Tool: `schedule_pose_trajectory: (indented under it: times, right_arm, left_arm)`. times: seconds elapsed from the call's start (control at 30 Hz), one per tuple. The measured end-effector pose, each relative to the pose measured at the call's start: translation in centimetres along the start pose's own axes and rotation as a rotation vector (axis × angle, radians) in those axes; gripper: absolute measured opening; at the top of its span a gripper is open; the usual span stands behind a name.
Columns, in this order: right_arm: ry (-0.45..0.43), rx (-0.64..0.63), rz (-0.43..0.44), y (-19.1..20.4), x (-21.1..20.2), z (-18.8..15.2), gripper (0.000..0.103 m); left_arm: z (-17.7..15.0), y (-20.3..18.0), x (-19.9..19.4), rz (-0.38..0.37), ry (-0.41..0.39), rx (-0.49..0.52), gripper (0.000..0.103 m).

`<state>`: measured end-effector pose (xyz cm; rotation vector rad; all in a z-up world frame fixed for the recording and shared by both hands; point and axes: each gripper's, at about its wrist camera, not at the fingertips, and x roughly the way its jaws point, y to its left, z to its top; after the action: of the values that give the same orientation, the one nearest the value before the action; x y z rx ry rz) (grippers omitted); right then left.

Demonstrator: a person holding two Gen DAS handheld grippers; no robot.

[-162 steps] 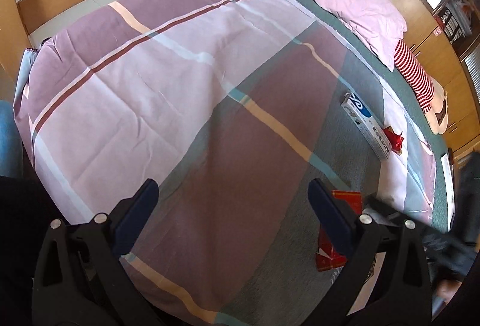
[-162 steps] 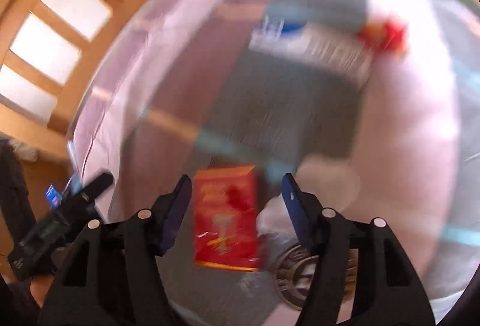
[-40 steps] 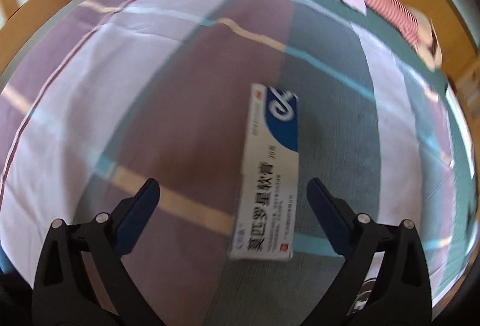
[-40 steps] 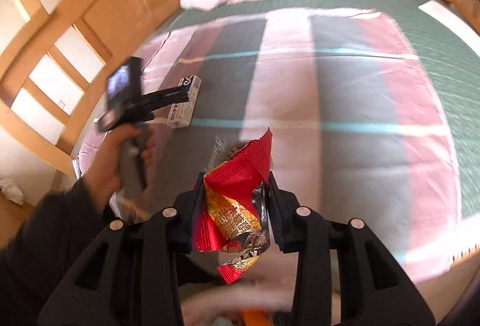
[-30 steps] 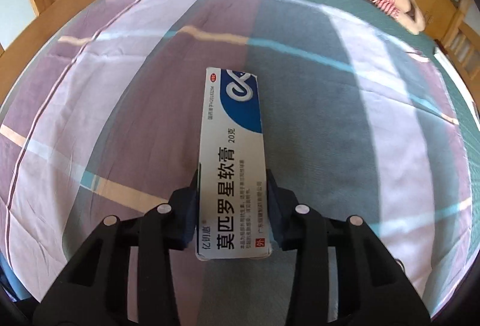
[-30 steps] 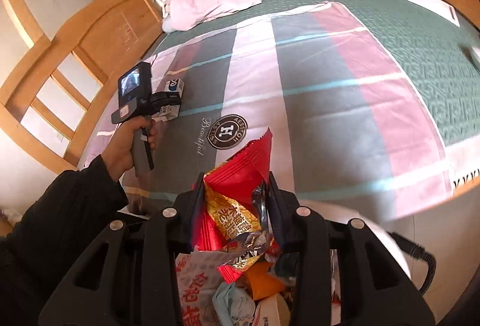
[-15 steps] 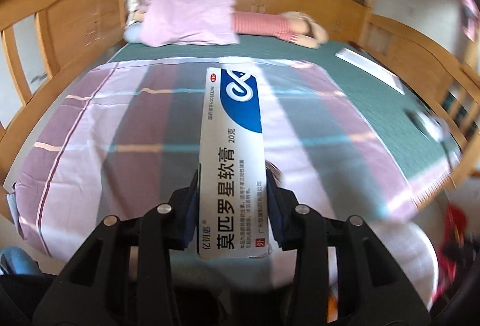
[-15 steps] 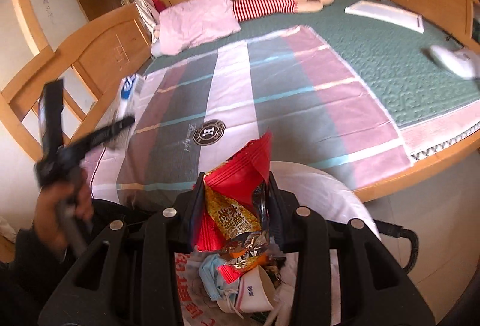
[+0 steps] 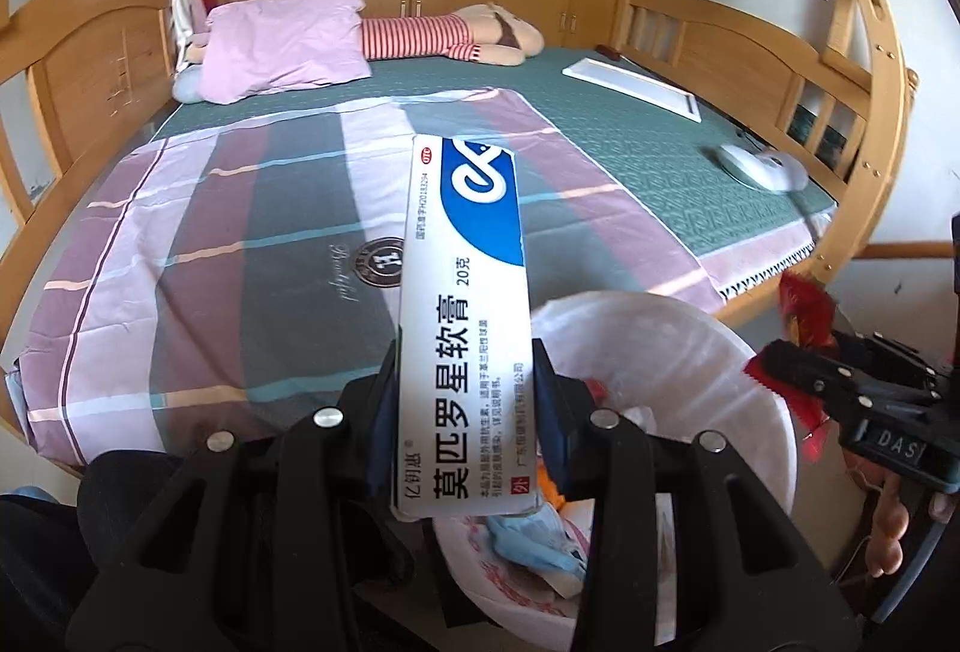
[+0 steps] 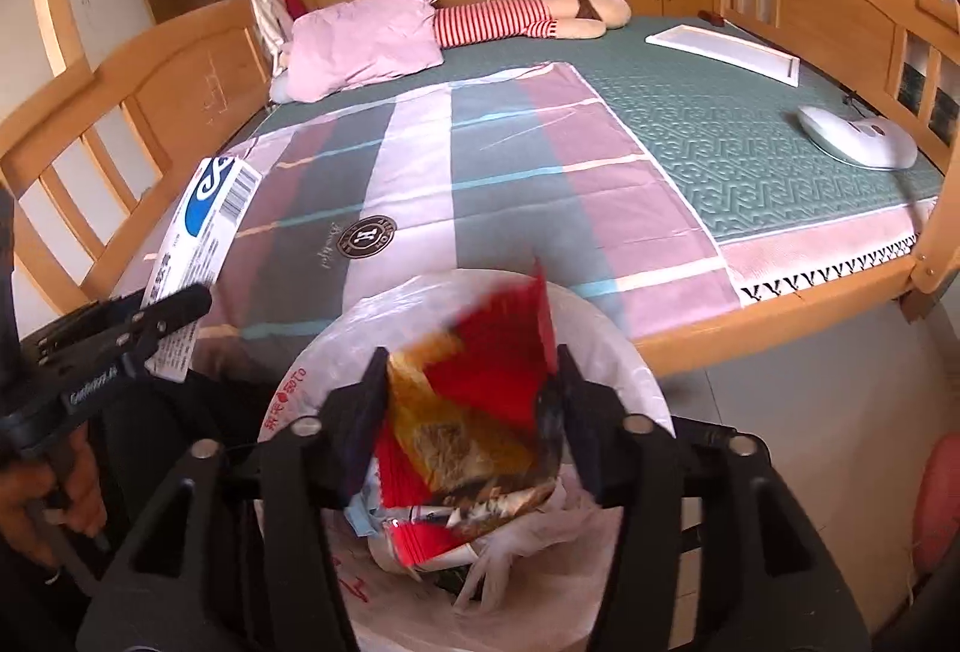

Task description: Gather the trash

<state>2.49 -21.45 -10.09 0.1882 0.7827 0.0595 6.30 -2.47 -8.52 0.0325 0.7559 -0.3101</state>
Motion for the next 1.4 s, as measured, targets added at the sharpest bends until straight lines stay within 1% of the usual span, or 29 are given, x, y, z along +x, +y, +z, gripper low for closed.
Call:
schedule_pose_trajectory:
  times: [0.03,0.1,0.2,0.33,0.4,0.43,0.47,0.53,0.57,0.6,0.63,0.73,0.83,0.87,0.93,1.03,1.4]
  right_arm:
    - [-0.008,0.017,0.003,-0.3,-0.3,0.0,0.063]
    - [-0.034,0.054,0.015,-1.0,-1.0,0.2,0.066]
    - [-0.078,0.093,0.021,-1.9,-2.2,0.5,0.067]
    - [-0.140,0.113,0.019,-2.2,-3.6,0.7,0.070]
    - [-0.156,0.117,0.021,-2.2,-3.9,0.7,0.071]
    - [-0.161,0.119,0.022,-2.2,-4.0,0.7,0.072]
    - [-0.167,0.122,0.022,-2.2,-4.1,0.7,0.072]
    - [-0.169,0.121,0.026,-2.2,-4.1,0.7,0.073]
    - [-0.168,0.117,0.026,-2.0,-4.1,0.7,0.073]
    - [-0.168,0.108,0.020,-1.8,-4.1,0.6,0.076]
    - [-0.172,0.091,0.005,-1.6,-4.1,0.6,0.079]
    - [-0.195,0.014,-0.056,-0.2,-4.5,0.5,0.084]
    - [-0.220,-0.072,-0.104,1.3,-4.8,0.3,0.091]
    - [-0.225,-0.088,-0.110,1.6,-4.8,0.2,0.092]
    - [-0.235,-0.123,-0.118,2.3,-4.8,0.2,0.095]
    - [-0.228,-0.139,-0.118,2.8,-4.5,0.1,0.097]
    - [-0.224,-0.129,-0.109,2.8,-4.4,0.2,0.098]
  left_arm:
    - [-0.2,-0.5,-0.1,-0.010,0.004,0.011,0.040]
    - [-0.7,-1.1,-0.1,-0.025,0.013,0.027,0.040]
    - [-1.1,-1.9,0.1,-0.057,0.033,0.045,0.040]
    - [-1.5,-2.7,0.5,-0.102,0.057,0.073,0.041]
    - [-1.8,-3.4,0.6,-0.136,0.071,0.099,0.051]
    - [-1.9,-3.6,0.6,-0.146,0.075,0.106,0.067]
    - [-2.0,-3.7,0.5,-0.150,0.072,0.110,0.077]
    - [-2.1,-4.0,0.1,-0.145,0.056,0.118,0.081]
    - [-2.1,-4.0,-0.1,-0.131,0.045,0.119,0.084]
    - [-2.0,-3.9,-0.3,-0.112,0.033,0.115,0.086]
    - [-1.9,-3.7,-0.6,-0.083,0.016,0.107,0.090]
    - [-1.4,-2.8,-2.0,0.014,-0.051,0.070,0.096]
    - [-0.7,-1.8,-3.7,0.086,-0.124,0.029,0.099]
    - [-0.5,-1.6,-4.3,0.112,-0.152,0.016,0.099]
    - [-0.2,-1.2,-5.0,0.139,-0.184,-0.001,0.099]
    - [0.0,-0.7,-5.6,0.146,-0.203,-0.021,0.099]
    - [0.1,-0.5,-5.5,0.190,-0.183,-0.032,0.099]
